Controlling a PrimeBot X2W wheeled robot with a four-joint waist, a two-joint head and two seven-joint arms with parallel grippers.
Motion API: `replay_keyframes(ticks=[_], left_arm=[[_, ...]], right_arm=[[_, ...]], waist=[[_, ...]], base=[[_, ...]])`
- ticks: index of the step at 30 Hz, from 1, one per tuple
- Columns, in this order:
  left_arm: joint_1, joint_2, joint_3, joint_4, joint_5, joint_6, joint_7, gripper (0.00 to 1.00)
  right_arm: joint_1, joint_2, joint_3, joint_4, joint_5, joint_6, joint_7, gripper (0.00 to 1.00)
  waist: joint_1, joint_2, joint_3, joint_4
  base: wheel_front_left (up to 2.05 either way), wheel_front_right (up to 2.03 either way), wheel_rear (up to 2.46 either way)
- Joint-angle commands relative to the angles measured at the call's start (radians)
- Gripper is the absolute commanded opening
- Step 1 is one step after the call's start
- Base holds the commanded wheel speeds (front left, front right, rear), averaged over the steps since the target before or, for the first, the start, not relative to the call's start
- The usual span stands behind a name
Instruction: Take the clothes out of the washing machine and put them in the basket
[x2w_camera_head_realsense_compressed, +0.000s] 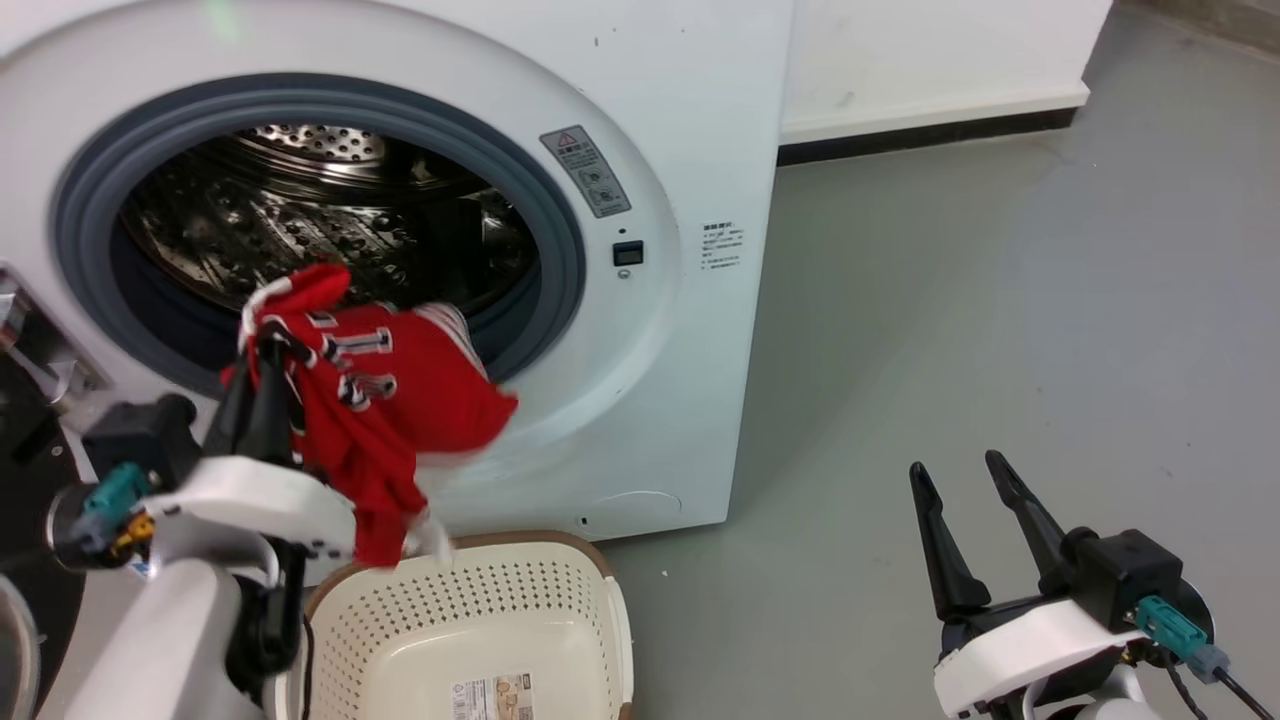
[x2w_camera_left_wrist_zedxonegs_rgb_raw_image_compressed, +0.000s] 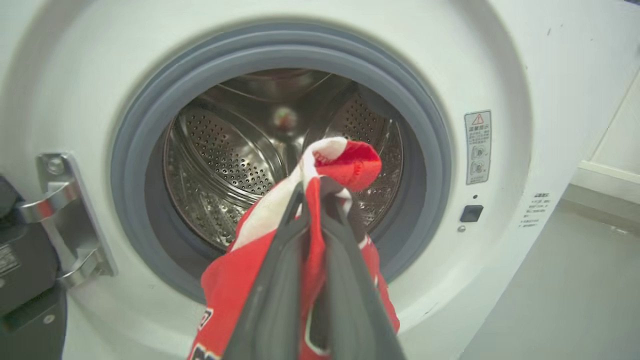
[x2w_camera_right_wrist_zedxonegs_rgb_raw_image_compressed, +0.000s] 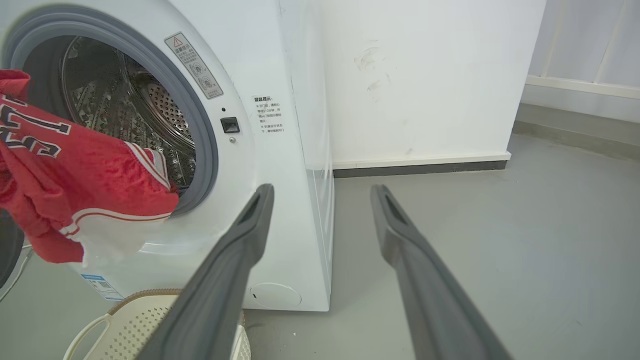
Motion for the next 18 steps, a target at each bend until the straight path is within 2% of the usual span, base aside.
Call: replay_keyframes(ticks=[1,7,12,18], left_arm=[[0.039,-0.005,-0.004,-0.045,0.002,0.015,-0.001,0.00],[0.186,-0.009,-0.025,-0.239,0.020,0.083,0.014,0.00],[0.293,-0.016,-0.048,-0.339,0.014,0.129,0.050,0.00],[0.352,-0.045,-0.063,-0.294,-0.015,0.121,0.039,0.00]], right_arm=[[0.013,0.002,-0.003,-0.008,-0.001,-0.001,0.005,1.00],[0.028,0.002,0.000,-0.023,-0.010,-0.001,0.021,1.00],[0.027,0.002,0.005,-0.041,-0.014,-0.001,0.030,1.00],[0.003,0.002,0.009,-0.054,-0.016,-0.001,0.038,1.00]], waist=[[0.0001,0.0000,-0.015,0.016],[0.0001,0.0000,-0.025,0.035],[0.0001,0.0000,-0.010,0.041],[0.0001,0.0000,0.043,0.036]], base=[[0.00,0.00,0.00],[0.00,0.00,0.00],[0.00,0.00,0.00],[0.00,0.00,0.00]])
